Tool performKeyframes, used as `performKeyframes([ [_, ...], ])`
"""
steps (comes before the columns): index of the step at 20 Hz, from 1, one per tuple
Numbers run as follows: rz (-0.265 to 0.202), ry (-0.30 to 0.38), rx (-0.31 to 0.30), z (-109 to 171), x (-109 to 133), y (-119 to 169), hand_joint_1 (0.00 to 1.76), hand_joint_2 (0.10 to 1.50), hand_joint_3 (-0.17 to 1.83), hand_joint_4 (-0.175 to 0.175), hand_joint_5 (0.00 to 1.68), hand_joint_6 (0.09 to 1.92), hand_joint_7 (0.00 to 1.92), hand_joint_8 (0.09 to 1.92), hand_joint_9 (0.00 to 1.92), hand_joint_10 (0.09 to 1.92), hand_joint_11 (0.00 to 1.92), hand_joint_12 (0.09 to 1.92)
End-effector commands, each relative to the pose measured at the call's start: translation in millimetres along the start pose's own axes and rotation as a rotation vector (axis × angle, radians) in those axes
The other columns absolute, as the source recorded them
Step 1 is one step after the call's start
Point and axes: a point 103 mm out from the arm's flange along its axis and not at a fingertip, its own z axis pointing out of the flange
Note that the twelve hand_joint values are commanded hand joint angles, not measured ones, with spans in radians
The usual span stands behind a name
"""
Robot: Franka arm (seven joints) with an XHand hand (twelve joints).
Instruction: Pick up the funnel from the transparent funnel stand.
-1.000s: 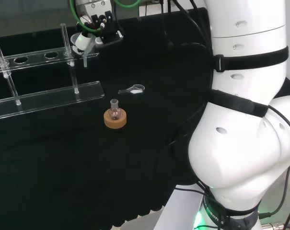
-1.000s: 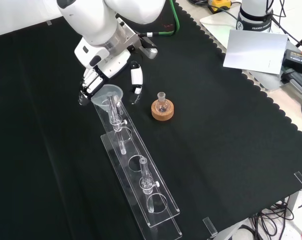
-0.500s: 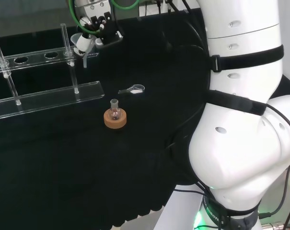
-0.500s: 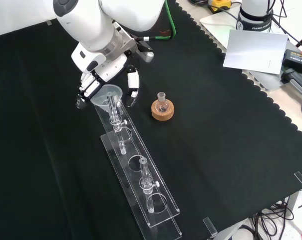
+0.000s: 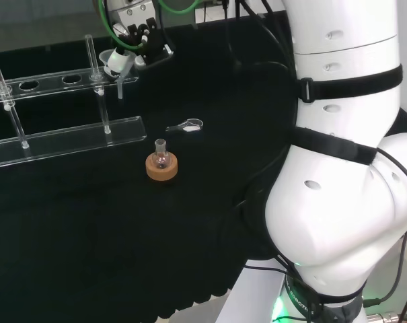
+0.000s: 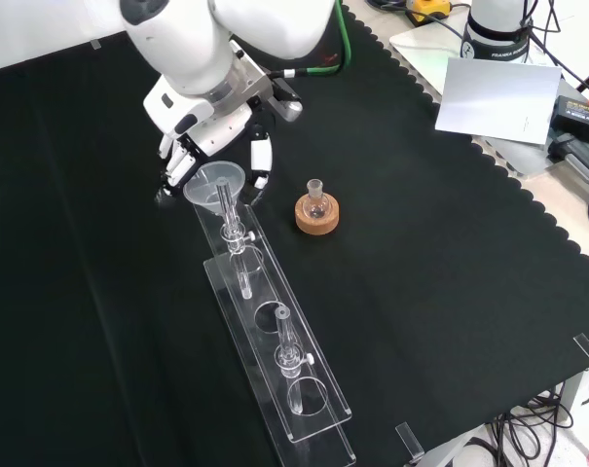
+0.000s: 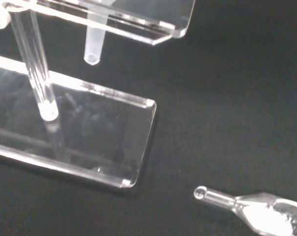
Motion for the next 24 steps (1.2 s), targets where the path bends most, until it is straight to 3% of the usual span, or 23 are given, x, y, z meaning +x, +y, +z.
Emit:
performKeyframes([
  [1,0.010,-0.070,-0.161,-26,-4,-12,0.65,0.84,0.53,-0.097,0.44,0.09,0.71,0.91,1.01,0.73,0.69,1.22],
  [7,0.028,-0.116,-0.200,-61,-14,-42,0.66,0.86,0.53,-0.098,0.47,0.09,0.71,0.92,1.02,0.74,0.72,1.19],
  [8,0.051,-0.135,-0.213,-69,-21,-71,0.66,0.86,0.53,-0.097,0.47,0.09,0.71,0.92,1.03,0.74,0.72,1.19],
  [15,0.090,-0.120,-0.239,-67,-30,-129,0.66,0.86,0.53,-0.092,0.48,0.09,0.70,0.93,1.04,0.74,0.75,1.17],
  [21,0.118,-0.098,-0.330,-78,-33,-174,0.66,0.86,0.52,-0.092,0.48,0.09,0.70,0.93,1.04,0.73,0.76,1.16],
  [24,0.122,-0.102,-0.334,-79,-34,-188,0.66,0.86,0.52,-0.091,0.48,0.09,0.70,0.93,1.05,0.73,0.76,1.16],
])
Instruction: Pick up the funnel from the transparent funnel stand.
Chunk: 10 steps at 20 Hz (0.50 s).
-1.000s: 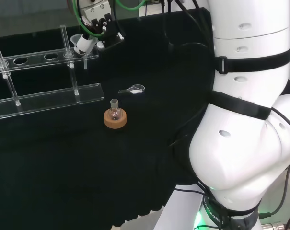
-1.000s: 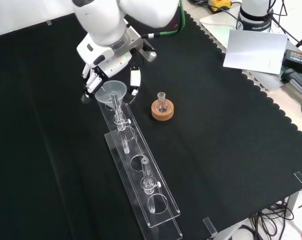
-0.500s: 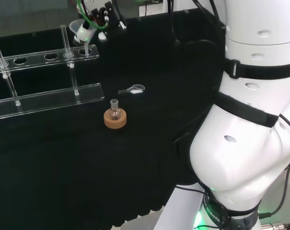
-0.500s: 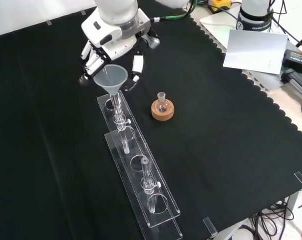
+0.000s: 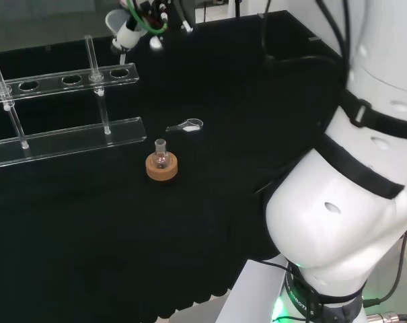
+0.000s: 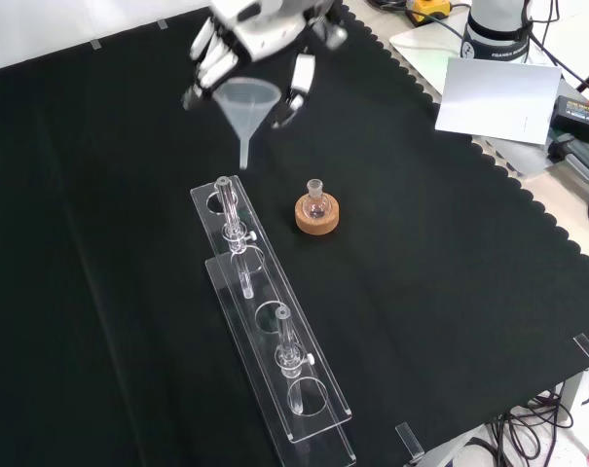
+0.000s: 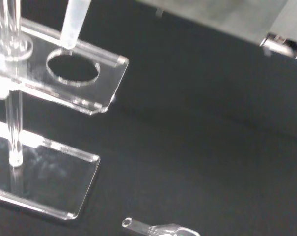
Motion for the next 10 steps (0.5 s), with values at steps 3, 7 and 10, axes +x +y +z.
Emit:
performKeyframes([
  [3,0.056,-0.017,-0.051,-17,-12,-78,0.67,0.86,0.52,-0.090,0.48,0.09,0.70,0.93,1.05,0.73,0.76,1.16],
  [7,0.056,-0.038,-0.009,-4,-10,-91,0.67,0.86,0.52,-0.088,0.49,0.09,0.70,0.93,1.05,0.73,0.76,1.16],
  [10,0.046,-0.064,-0.001,2,-6,-98,0.67,0.86,0.52,-0.087,0.49,0.09,0.70,0.93,1.05,0.73,0.76,1.16],
])
